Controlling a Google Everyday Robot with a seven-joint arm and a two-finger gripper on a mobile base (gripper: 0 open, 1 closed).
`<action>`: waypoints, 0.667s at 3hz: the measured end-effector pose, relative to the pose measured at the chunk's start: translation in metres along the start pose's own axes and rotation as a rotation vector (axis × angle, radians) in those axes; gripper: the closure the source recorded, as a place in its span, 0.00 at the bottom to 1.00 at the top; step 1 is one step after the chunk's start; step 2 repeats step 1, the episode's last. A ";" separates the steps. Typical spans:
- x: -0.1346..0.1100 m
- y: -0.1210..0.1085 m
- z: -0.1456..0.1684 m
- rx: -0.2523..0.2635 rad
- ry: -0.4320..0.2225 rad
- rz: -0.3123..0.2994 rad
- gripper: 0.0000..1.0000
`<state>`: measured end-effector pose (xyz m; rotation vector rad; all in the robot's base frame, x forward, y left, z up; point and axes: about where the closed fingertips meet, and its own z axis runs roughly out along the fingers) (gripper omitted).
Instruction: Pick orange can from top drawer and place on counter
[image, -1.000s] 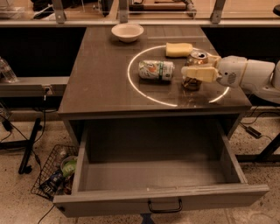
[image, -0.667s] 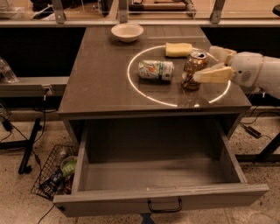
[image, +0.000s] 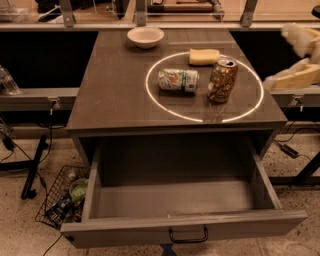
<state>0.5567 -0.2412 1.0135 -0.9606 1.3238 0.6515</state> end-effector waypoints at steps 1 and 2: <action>-0.009 0.003 -0.014 0.013 0.000 -0.030 0.00; -0.009 0.003 -0.014 0.013 0.000 -0.030 0.00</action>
Offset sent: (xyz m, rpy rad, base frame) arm 0.0000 0.0000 0.0000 0.0000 0.0000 0.0000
